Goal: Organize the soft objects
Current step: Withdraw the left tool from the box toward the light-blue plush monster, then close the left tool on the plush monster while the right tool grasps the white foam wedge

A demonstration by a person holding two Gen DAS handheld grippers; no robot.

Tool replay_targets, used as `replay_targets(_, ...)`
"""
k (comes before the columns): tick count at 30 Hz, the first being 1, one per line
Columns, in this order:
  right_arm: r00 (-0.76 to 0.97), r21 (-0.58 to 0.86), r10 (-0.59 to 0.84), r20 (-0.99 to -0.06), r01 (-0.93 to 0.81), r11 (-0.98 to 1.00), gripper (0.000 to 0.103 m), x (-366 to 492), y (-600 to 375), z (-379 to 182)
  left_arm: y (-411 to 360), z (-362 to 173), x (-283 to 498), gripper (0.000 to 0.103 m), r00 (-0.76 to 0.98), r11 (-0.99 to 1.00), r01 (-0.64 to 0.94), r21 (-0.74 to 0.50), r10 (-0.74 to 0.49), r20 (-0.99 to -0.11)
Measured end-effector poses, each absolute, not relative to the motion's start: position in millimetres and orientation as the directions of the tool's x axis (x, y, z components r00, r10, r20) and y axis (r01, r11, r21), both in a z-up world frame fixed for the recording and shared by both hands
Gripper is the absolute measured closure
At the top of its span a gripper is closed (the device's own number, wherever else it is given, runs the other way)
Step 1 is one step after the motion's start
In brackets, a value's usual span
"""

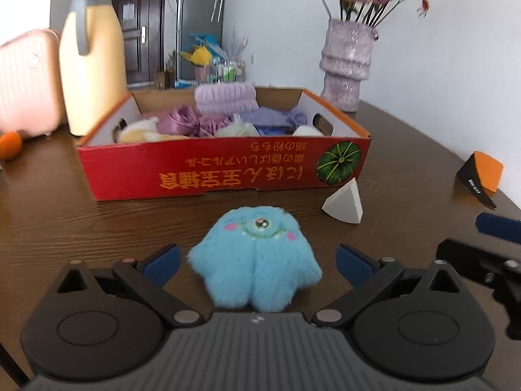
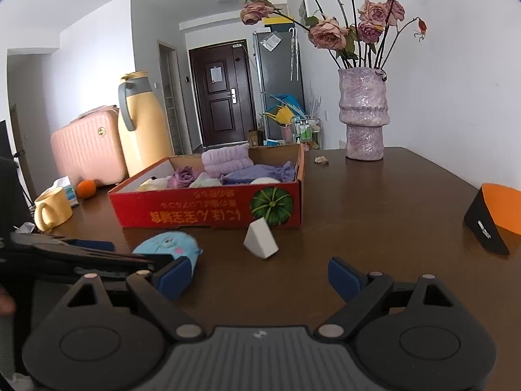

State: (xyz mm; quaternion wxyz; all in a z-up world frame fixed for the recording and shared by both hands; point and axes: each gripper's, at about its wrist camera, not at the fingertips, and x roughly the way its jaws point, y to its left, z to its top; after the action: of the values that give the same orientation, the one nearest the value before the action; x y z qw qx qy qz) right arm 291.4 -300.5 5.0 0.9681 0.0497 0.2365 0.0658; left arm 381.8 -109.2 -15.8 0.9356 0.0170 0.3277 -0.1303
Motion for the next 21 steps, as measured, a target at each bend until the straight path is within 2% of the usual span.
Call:
replay_targets(8,0.865,0.124,0.173,-0.470,-0.129,0.984,0.012,346.0,-315.6,10.1,-110.8,-37.6,406.4,0.000,0.703,0.966,0.249,-0.069,-0.229,-0.673)
replay_targets(10,0.842,0.140,0.209,-0.497,-0.160,0.977,0.013,363.4,-315.3,6.4,-109.5,-39.8,405.7,0.000,0.723,0.969,0.243,-0.048,-0.214,-0.657)
replay_targets(11,0.829,0.148,0.225,-0.512,-0.173,0.974,0.014,373.3,-314.3,3.3,-108.5,-40.3,405.9,0.002,0.723,0.969,0.243,-0.050,-0.215,-0.656)
replay_targets(13,0.809,0.146,0.229,-0.541,-0.178,0.973,0.016,391.4,-311.5,-2.8,-105.8,-39.0,405.2,0.015,0.733,0.969,0.241,-0.061,-0.223,-0.642)
replay_targets(16,0.783,0.155,0.233,-0.577,-0.175,0.972,0.025,412.3,-309.2,-11.6,-104.3,-38.1,405.2,0.017,0.739,0.968,0.243,-0.065,-0.228,-0.633)
replay_targets(18,0.765,0.168,0.243,-0.597,-0.177,0.970,0.040,424.0,-308.6,-17.0,-104.3,-37.4,405.2,0.019,0.740,0.967,0.246,-0.067,-0.232,-0.631)
replay_targets(20,0.755,0.166,0.243,-0.609,-0.178,0.970,0.050,433.2,-306.6,-21.0,-104.5,-36.1,404.3,0.022,0.745,0.966,0.251,-0.065,-0.236,-0.624)
replay_targets(21,0.753,0.164,0.243,-0.611,-0.179,0.970,0.060,436.6,-305.4,-22.5,-104.7,-35.4,403.3,0.023,0.749,0.965,0.256,-0.060,-0.237,-0.619)
